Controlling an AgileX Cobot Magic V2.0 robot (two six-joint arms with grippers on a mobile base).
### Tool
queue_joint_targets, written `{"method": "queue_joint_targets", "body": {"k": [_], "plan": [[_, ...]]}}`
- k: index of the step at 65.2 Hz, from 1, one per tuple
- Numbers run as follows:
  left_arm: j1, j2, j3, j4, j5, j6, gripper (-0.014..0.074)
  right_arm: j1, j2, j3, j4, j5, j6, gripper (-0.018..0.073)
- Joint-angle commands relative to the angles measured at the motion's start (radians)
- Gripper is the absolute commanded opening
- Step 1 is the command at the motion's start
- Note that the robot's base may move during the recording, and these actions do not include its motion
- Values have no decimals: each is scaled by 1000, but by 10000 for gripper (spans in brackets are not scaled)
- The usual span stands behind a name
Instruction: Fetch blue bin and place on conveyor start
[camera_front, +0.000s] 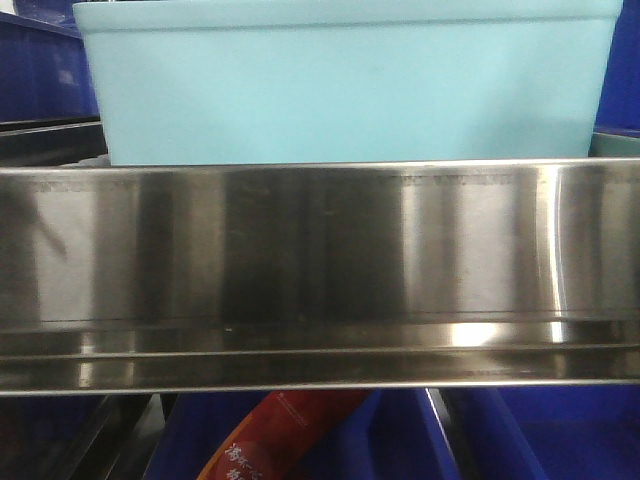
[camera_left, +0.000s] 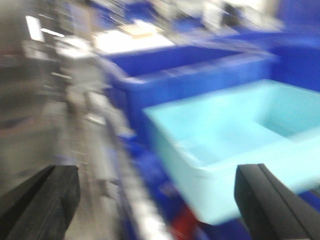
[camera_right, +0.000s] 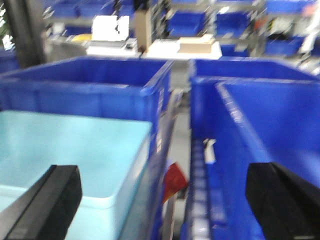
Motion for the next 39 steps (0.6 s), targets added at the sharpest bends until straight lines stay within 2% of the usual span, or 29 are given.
{"method": "queue_joint_targets", "body": {"k": [1,6,12,20,25,33,39], "plan": [[-81,122,-76,-16,24,-1,528,42,89,-68,-7,42,-12,570],[-123,231,-151,-16,25,-28,528,76,179,-143,-7,90,-12,570],[-143,366,-251,-16,56,-54,528,88,295,-240,-7,176,-12,570],[-143,563,-423,1,173,-170,528,88,454,-402,-9,321,5,570],[-143,660,-535,23,261,-218,528,88,545,-507,-19,412,73,570],[-143,801,-698,116,400,-320,528,88,679,-659,-52,554,105,570],[-143,874,-762,184,453,-376,528,88,775,-749,-74,635,104,570]]}}
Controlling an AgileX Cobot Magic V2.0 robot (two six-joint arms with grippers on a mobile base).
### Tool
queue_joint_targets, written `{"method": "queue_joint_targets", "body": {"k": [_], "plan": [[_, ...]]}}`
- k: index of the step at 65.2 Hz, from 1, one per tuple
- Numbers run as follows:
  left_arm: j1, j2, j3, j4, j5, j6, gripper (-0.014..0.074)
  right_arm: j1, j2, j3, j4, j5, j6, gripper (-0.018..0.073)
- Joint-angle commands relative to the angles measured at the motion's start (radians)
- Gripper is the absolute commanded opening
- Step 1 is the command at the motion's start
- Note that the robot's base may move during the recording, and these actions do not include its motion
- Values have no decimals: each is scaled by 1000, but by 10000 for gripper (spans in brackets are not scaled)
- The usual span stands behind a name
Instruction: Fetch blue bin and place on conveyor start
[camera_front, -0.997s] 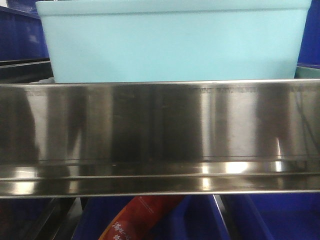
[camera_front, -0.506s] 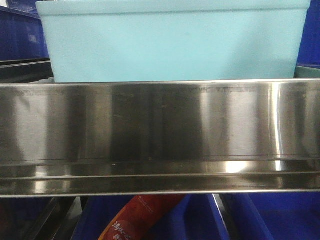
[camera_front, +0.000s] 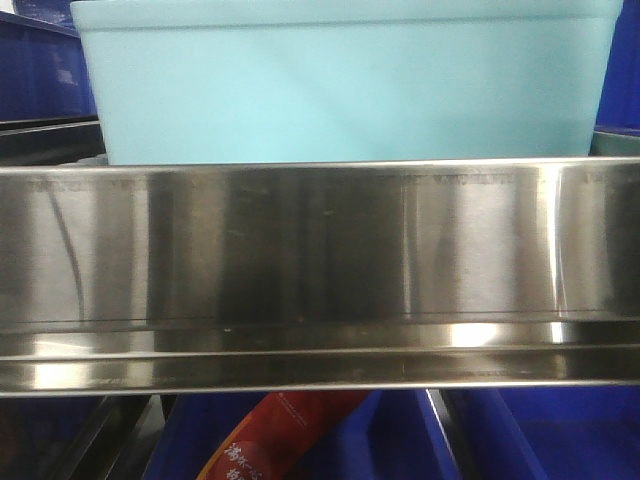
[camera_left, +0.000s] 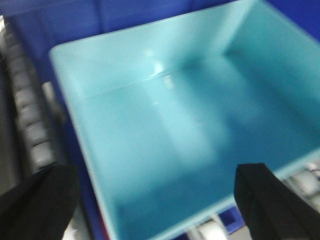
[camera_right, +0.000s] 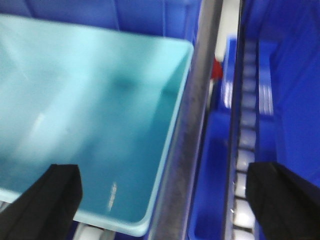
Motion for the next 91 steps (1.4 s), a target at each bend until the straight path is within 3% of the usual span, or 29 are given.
{"method": "queue_joint_targets", "body": {"k": [1,25,50,56,61,66,72,76,91], "plan": [[-4,61,-68,61,57,-57,528,1,77,-79,-37,78,10,570],[95,240,-109,32,84,-102,528,1,317,-136,-44,73,41,570],[97,357,-109,33,86,-102,526,1,429,-136,-44,4,49,553],[97,363,-109,33,93,-102,496,1,441,-136,-44,0,49,463],[97,363,-109,29,93,-102,409,1,445,-136,-44,0,49,330],[97,363,-109,24,93,-102,277,1,445,-136,-44,2,49,164],[97,363,-109,24,93,-102,40,1,445,-136,-44,2,49,-77],[97,363,-109,24,93,-102,-90,1,445,-136,-44,2,49,-169],[97,357,-109,24,104,-102,-111,1,434,-136,-45,18,49,-152]]}}
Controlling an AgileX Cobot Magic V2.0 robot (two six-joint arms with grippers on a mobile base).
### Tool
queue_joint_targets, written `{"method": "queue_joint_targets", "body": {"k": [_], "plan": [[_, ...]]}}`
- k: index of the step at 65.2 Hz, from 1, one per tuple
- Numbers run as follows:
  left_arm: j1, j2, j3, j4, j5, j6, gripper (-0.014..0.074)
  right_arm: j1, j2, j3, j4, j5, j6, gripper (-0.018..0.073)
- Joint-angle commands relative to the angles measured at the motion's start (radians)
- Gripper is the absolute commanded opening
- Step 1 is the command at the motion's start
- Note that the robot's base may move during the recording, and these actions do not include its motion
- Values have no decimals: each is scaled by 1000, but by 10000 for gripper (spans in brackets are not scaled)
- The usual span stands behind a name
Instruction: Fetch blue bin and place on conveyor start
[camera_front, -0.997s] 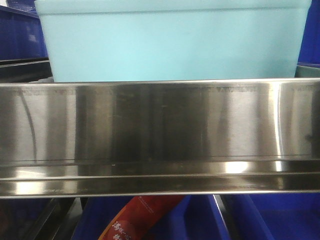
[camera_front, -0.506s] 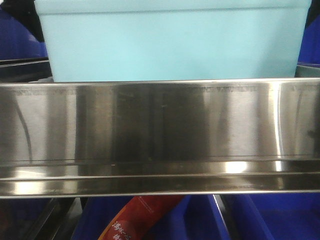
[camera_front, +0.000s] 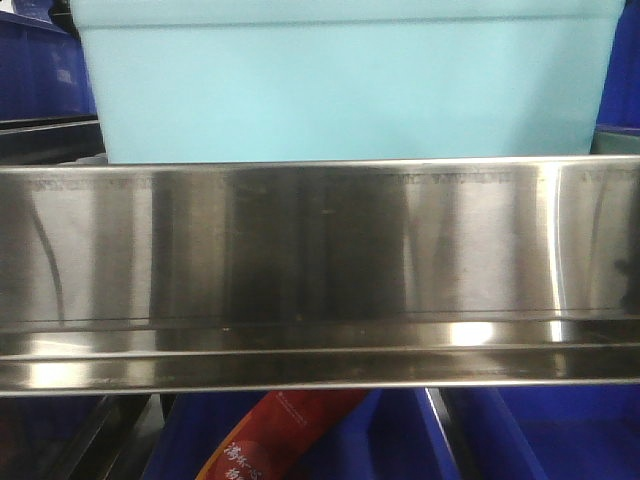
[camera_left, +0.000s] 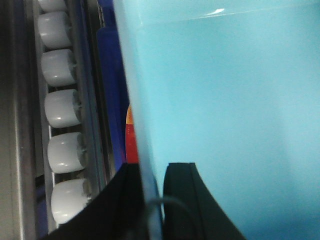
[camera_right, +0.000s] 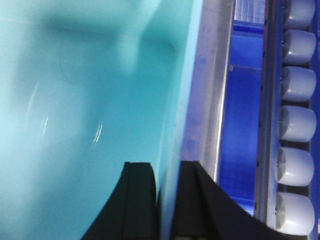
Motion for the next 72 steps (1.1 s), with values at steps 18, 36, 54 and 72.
{"method": "queue_joint_targets", "body": {"k": [18,36,54,72], "plan": [[0,-118,-16,2,45,6,-111,1,-139,-10,-22,10,-13,-152],[-2,-255,-95,2,33,6,-111,1,-309,-10,-22,6,-13,-152],[-2,-259,-111,4,27,6,-111,1,-359,-10,-22,-14,-13,-152],[-2,-257,-107,4,47,6,-111,1,-356,-10,-22,-26,-13,-152]]}}
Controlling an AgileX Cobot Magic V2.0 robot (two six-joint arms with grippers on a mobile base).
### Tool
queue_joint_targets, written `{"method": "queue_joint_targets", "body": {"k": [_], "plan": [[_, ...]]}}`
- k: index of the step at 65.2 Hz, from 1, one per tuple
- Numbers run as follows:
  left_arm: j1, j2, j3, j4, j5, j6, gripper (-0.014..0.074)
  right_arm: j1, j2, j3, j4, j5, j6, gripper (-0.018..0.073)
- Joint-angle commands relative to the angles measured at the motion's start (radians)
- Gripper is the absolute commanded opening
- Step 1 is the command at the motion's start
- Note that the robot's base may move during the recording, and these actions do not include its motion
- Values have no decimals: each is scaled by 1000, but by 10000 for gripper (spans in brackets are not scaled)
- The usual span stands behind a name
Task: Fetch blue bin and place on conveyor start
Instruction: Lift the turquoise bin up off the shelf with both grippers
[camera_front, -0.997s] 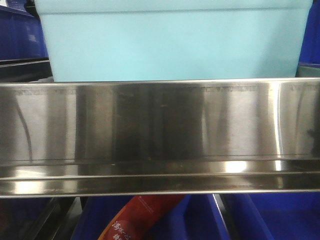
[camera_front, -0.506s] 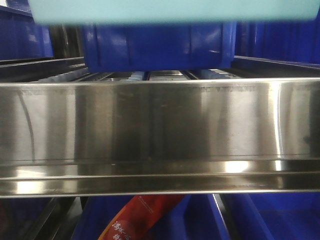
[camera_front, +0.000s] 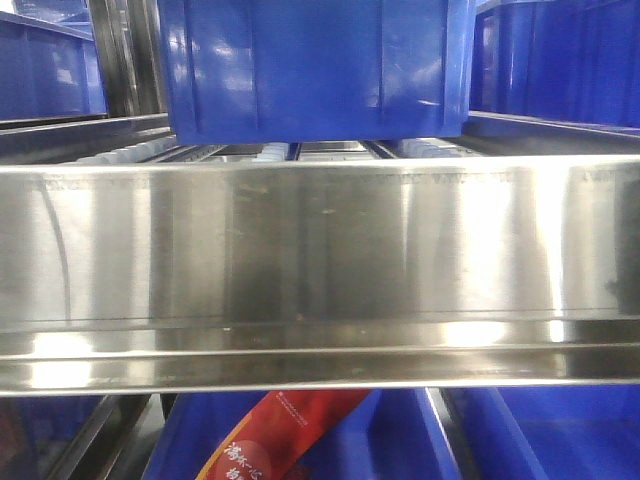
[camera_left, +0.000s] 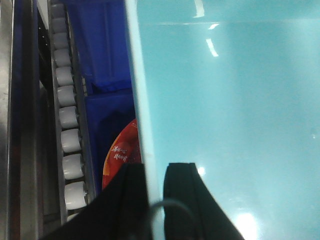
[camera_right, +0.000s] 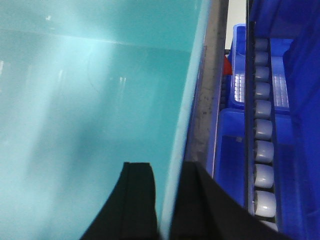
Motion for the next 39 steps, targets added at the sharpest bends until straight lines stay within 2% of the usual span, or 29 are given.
{"method": "queue_joint_targets", "body": {"k": [1,15,39], "plan": [[4,-11,-7,30,-6,9,-111,-7,-13,-9,-51,-25,-24,-152],[4,-11,-7,30,-53,9,-111,-7,-13,-9,-51,-41,-24,-152],[4,-11,-7,30,-251,9,-111,-7,-13,-9,-51,-47,-24,-152]]}}
